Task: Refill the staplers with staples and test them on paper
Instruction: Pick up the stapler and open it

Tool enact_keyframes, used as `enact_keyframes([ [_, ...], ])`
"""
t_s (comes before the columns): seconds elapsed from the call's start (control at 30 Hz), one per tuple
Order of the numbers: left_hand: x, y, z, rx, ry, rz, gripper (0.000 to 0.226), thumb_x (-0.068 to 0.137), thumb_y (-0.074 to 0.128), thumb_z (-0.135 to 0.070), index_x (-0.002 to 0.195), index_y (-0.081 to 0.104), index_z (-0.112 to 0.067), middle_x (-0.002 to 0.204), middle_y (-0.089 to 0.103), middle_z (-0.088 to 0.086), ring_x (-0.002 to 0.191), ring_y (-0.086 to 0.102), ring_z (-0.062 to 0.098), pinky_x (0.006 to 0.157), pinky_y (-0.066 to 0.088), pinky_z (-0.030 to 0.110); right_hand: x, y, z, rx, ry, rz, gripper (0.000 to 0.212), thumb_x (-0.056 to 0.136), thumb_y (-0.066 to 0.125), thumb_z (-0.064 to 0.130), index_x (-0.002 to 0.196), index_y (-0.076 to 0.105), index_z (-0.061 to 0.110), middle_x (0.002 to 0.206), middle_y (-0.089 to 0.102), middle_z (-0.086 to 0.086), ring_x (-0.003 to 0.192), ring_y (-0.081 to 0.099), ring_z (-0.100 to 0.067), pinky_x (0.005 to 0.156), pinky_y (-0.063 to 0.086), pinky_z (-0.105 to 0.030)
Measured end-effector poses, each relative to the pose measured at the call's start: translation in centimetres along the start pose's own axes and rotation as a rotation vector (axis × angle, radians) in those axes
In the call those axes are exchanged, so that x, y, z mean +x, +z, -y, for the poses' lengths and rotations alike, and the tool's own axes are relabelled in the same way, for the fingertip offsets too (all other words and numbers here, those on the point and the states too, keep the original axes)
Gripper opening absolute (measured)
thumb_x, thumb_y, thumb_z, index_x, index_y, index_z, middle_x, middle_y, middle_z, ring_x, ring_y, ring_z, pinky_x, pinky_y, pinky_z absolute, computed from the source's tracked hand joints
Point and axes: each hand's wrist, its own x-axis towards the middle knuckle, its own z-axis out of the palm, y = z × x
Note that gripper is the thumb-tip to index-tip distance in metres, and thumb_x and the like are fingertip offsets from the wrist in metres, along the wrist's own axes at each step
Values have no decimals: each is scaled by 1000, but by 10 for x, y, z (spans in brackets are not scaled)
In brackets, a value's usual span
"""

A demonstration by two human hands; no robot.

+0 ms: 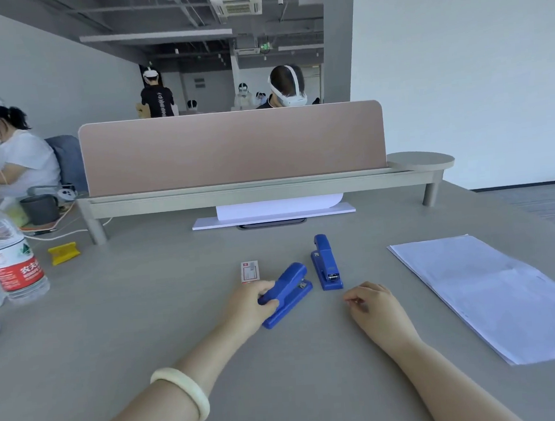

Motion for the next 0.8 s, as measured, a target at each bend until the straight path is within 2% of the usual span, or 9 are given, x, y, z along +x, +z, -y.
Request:
enact_keyframes([
  [0.03,-7,-8,4,-3,5,60,21,78,58,-20,96,67,-16,86,61,-7,77,57,11,80,50,32,-1,0,1,18,-4,18,18,85,56,10,87,71,19,91,64,2,95,56,-19,86,48,-32],
  [0.1,-21,-24,9,31,6,169,39,85,60,-13,123,60,-20,112,62,-10,104,61,10,98,46,30,-4,0,3,85,-2,67,15,83,60,12,85,72,22,91,64,5,96,58,-18,88,48,-31],
  [0.17,-34,-38,10,64,13,251,43,89,57,-10,130,53,-21,125,57,-13,117,55,6,103,41,24,-7,0,5,124,-6,134,13,81,67,21,93,72,23,95,62,7,100,57,-18,92,47,-31],
  [0.2,-39,-43,10,77,19,278,43,90,56,-10,131,52,-22,128,56,-13,119,53,3,104,39,22,-8,-1,5,111,-14,171,19,80,70,26,99,71,24,99,61,8,103,54,-17,94,45,-30],
  [0.37,-48,-50,12,165,51,281,43,89,58,-18,130,52,-30,131,56,-14,116,54,0,100,39,17,-12,-1,10,52,-95,296,43,73,75,42,114,65,34,111,50,26,115,36,-9,104,30,-26],
  [0.43,-48,-45,4,207,114,224,48,86,63,-26,132,49,-30,130,48,-20,116,46,-4,97,32,13,-12,3,13,52,-130,336,44,71,75,44,113,65,38,109,46,33,117,33,-6,108,26,-27],
  [0.5,-46,-36,-4,225,179,138,52,85,64,-31,134,47,-28,124,40,-24,115,37,-8,96,25,11,-11,8,16,68,-160,356,47,67,74,50,112,65,42,111,47,33,118,32,-4,109,24,-28],
  [0.67,-36,-9,-18,139,251,64,49,79,69,-37,125,57,-25,110,49,-18,107,50,2,95,38,18,-9,16,20,54,-222,289,36,72,75,44,107,67,40,106,44,38,112,33,0,101,22,-23],
  [0.8,-31,0,-18,142,313,45,32,78,71,-36,108,68,-27,99,54,-9,90,48,1,76,35,9,-8,19,17,78,-233,278,33,70,75,46,102,69,40,102,47,38,110,30,12,101,25,-24],
])
